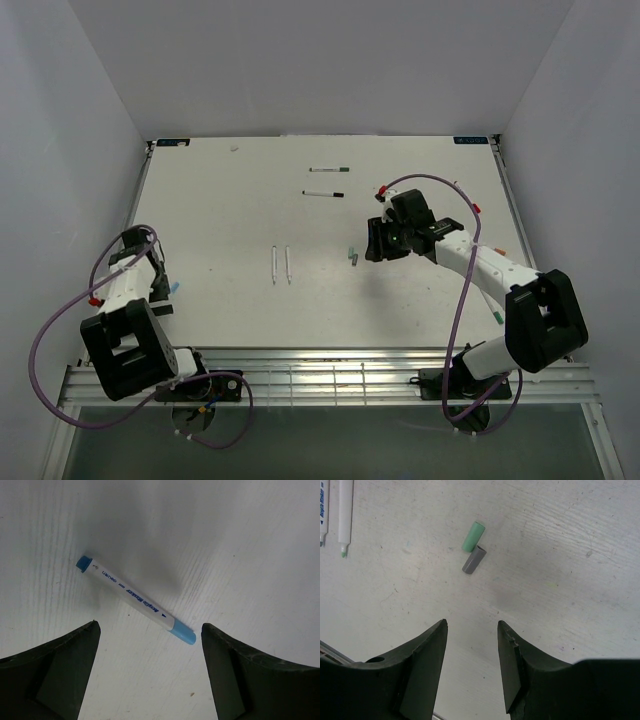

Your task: Open the pen caps

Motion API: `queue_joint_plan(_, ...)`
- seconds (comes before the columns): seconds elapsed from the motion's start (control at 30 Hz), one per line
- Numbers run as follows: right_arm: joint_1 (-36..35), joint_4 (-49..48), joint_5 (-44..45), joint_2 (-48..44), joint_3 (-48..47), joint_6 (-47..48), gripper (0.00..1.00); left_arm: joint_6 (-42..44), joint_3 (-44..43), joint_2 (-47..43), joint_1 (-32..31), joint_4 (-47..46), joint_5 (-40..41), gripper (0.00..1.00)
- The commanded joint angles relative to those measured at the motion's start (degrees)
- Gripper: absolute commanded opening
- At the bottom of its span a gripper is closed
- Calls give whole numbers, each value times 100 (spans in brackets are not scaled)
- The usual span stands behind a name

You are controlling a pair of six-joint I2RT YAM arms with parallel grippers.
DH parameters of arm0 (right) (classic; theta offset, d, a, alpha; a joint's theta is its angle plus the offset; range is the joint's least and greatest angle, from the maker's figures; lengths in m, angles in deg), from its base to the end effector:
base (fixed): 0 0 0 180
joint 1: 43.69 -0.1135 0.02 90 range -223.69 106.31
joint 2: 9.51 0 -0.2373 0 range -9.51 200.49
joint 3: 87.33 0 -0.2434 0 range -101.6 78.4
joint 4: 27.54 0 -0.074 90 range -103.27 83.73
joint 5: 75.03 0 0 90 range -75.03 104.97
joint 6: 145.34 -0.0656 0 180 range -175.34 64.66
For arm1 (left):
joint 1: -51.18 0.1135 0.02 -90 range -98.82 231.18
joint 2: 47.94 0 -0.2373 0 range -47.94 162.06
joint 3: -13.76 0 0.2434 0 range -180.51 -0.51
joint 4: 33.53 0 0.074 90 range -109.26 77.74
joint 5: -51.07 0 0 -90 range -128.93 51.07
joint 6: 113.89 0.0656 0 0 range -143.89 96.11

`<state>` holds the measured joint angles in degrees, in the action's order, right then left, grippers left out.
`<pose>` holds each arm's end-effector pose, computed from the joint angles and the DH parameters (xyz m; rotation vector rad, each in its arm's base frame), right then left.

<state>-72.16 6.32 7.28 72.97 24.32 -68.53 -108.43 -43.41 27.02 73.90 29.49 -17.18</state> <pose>0.2754 0.1593 0.1861 -0.3896 2.4276 0.4900 0.1859 0.1042 0.1351 -2.2723 1.6200 0.3447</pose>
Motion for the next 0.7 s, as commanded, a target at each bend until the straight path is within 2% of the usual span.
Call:
queue_joint_plan(0.0, 34, -105, -84, 31, 47, 89, 51, -275, 123, -87, 153, -445, -242, 92)
queue_joint_plan(0.2, 26, -201, -155, 163, 82, 80, 51, -213, 211, 115, 259, -674, -321, 92)
queue_joint_plan(0.57, 34, -439, -269, 383, 74, 36, 50, -345, -70, 985, 382, -340, -409, 91)
queue_joint_plan(0.67, 34, -483, -260, 401, 100, 45, 50, -362, 0, 1012, 391, -384, -357, 86)
